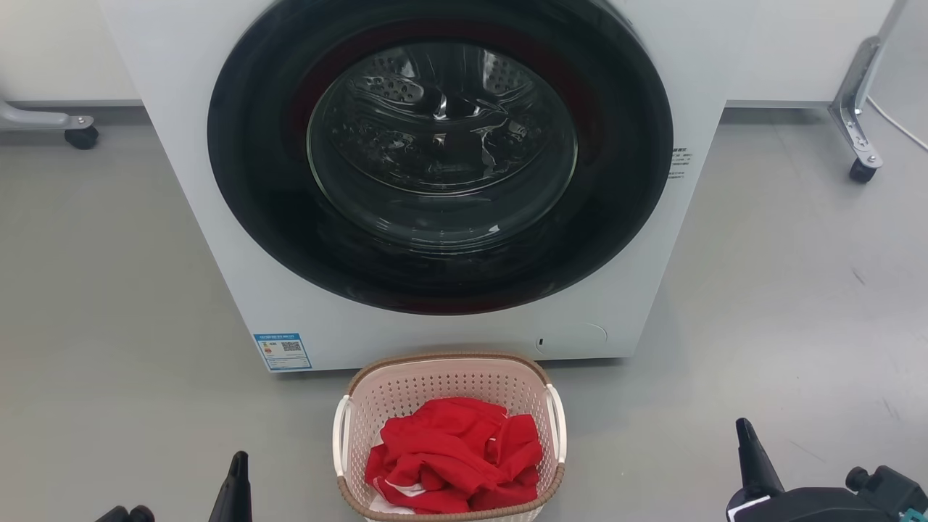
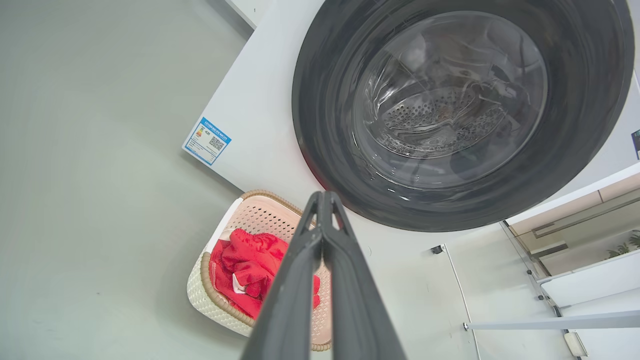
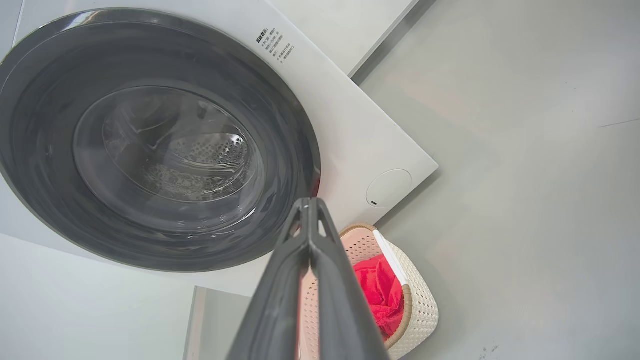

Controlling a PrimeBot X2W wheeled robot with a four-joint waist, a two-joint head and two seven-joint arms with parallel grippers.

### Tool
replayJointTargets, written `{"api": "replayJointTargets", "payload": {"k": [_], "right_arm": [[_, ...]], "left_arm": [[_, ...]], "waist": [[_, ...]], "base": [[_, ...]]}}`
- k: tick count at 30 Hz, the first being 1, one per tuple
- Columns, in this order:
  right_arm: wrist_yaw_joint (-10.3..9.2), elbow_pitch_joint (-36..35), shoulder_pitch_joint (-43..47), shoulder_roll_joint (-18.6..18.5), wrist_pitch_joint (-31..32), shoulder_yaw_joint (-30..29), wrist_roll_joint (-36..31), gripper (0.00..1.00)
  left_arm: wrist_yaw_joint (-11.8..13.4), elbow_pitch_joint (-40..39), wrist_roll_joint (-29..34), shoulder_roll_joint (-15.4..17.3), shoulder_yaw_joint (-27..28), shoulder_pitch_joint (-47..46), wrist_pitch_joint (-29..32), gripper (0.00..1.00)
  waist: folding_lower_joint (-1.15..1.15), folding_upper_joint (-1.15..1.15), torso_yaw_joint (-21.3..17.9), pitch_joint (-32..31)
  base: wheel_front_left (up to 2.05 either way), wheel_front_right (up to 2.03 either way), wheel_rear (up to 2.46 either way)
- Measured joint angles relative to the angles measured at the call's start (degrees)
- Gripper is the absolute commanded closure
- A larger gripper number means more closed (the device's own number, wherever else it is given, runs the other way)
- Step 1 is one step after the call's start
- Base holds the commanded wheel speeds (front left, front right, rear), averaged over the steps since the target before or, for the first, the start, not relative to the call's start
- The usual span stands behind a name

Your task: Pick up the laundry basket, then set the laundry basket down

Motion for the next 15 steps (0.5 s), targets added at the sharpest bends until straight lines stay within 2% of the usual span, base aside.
{"api": "replayJointTargets", "payload": {"k": [15], "right_arm": [[2.3,1.2,-1.2,0.3,3.0,-4.3,11.2,1.0]], "left_arm": [[-2.1,1.4,-11.4,-0.4,2.6,-2.4,3.1,1.0]], "waist": [[-0.01,0.0,0.2,0.2]], "base": [[0.0,0.0,0.0]]}}
